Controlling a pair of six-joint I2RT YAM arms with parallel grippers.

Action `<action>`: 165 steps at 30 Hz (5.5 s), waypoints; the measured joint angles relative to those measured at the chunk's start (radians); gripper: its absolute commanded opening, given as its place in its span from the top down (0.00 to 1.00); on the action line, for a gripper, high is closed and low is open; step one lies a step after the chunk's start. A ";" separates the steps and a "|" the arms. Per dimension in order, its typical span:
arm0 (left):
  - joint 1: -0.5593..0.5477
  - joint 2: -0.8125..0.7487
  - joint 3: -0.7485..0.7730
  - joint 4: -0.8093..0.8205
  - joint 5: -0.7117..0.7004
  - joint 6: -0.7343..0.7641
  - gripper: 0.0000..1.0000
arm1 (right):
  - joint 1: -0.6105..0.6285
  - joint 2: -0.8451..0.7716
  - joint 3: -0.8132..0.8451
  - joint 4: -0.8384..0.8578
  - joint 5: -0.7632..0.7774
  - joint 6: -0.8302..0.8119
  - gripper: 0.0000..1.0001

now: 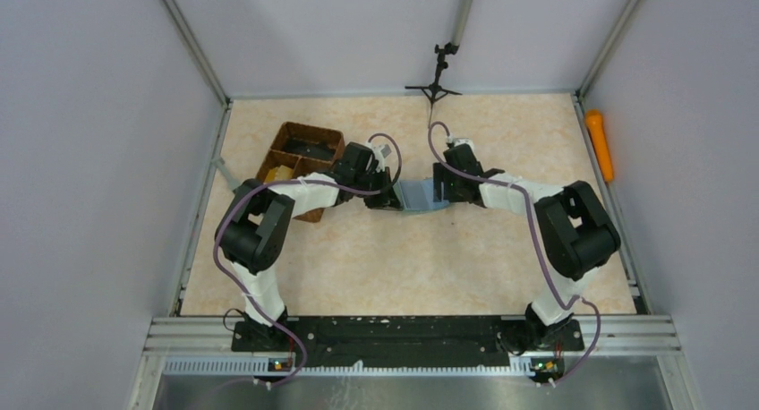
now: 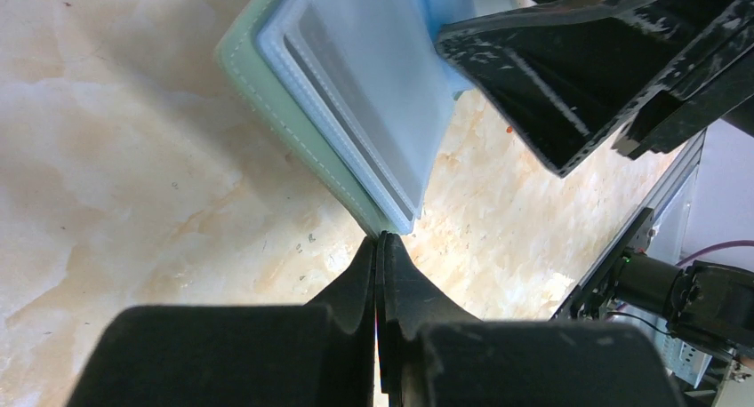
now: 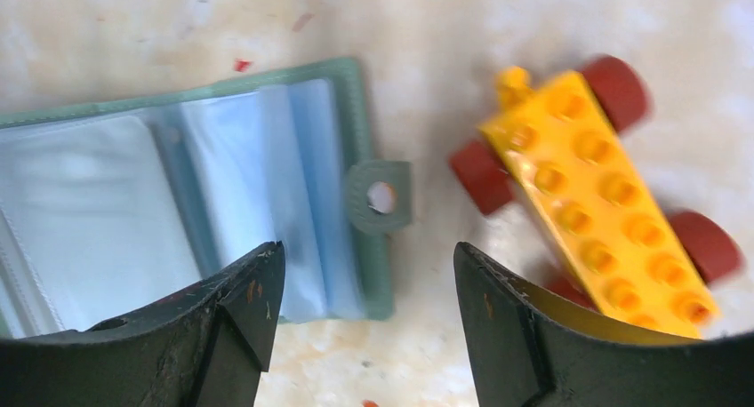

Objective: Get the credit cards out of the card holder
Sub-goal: Open the card holder at the center of the board, then remove the credit card from the card holder.

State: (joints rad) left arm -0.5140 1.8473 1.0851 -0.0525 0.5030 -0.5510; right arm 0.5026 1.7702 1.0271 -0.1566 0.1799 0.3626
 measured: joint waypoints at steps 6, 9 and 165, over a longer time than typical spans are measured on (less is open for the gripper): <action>0.003 0.000 0.000 -0.001 0.000 0.000 1.00 | -0.063 -0.138 -0.102 0.023 0.046 0.028 0.31; 0.004 0.000 0.000 0.000 0.001 0.000 1.00 | -0.095 -0.209 -0.169 0.087 0.010 0.037 0.33; 0.045 0.117 0.045 0.043 0.085 -0.113 0.59 | -0.013 0.081 0.082 -0.015 -0.258 -0.029 1.00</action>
State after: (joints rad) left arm -0.4694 1.9640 1.1305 -0.0097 0.5880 -0.6636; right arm 0.4892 1.8511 1.1091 -0.1715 -0.0784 0.3332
